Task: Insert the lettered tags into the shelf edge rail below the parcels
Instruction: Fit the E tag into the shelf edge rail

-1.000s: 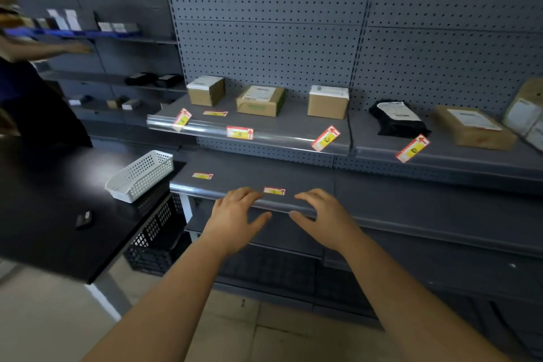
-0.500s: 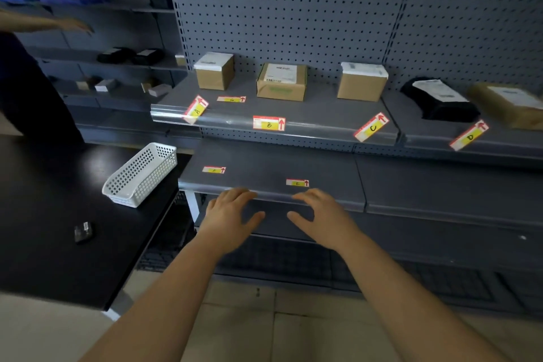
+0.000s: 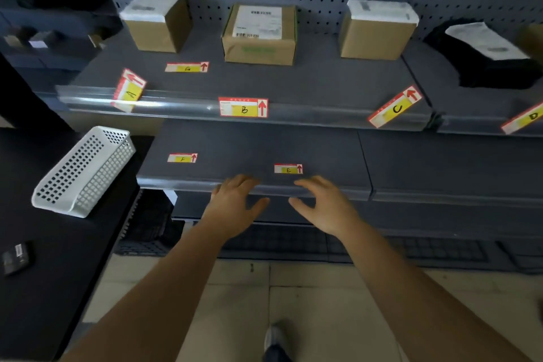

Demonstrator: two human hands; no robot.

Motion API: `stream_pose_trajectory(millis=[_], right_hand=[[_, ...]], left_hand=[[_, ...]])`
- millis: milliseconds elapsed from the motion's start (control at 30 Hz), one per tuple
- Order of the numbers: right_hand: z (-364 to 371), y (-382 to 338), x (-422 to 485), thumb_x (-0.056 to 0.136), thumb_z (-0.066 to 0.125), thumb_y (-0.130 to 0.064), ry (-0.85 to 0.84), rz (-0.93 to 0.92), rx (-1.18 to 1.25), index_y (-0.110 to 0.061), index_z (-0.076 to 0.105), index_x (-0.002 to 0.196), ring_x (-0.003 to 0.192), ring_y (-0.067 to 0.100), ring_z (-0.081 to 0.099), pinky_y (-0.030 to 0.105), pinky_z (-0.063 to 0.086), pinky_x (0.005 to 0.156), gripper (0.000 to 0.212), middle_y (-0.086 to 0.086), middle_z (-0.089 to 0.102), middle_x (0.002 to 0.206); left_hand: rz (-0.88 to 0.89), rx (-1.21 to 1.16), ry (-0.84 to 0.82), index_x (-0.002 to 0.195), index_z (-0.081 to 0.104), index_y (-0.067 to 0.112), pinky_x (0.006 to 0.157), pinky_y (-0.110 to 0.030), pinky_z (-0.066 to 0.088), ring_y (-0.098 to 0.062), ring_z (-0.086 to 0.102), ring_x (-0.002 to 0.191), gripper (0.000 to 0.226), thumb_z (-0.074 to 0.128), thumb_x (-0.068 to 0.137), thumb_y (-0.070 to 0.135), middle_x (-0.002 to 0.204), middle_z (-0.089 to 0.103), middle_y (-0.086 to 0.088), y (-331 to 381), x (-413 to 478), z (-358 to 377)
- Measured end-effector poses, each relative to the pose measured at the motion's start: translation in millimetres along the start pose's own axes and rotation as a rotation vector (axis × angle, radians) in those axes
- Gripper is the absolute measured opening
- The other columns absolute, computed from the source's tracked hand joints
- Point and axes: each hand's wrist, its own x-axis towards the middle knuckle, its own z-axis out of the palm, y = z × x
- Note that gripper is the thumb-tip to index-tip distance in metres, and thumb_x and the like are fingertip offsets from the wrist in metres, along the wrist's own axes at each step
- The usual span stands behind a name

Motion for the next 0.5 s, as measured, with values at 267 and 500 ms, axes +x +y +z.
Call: stream_pose_trajectory(millis=[267,500], right_hand=[[14.0,58.7,63.7,0.089,0.054,-0.055,-0.058,0.060,0.002,-0.030,0.050,0.133,0.116,0.018,0.053,0.038,0.050,0.088,0.051,-0.006,0.051,0.130],[28.8,88.9,102.0,0.092,0.054,-0.049,-0.059,0.095,-0.026,-0.026,0.053,0.128,0.110,0.019,0.053,0.035,0.046,0.088,0.043,-0.002,0.053,0.123]], left_hand=[[-0.009,0.000,-0.062,0.127,0.053,0.027,0.101,-0.045,0.036,-0.021,0.047,0.120,0.056,0.043,0.082,0.059,0.131,0.053,0.005,-20.1,76.2,46.6],[-0.043,-0.002,-0.055,0.126,0.054,0.023,0.099,-0.045,0.034,-0.026,0.046,0.121,0.051,0.051,0.085,0.052,0.131,0.053,-0.001,-39.8,111.4,74.0]])
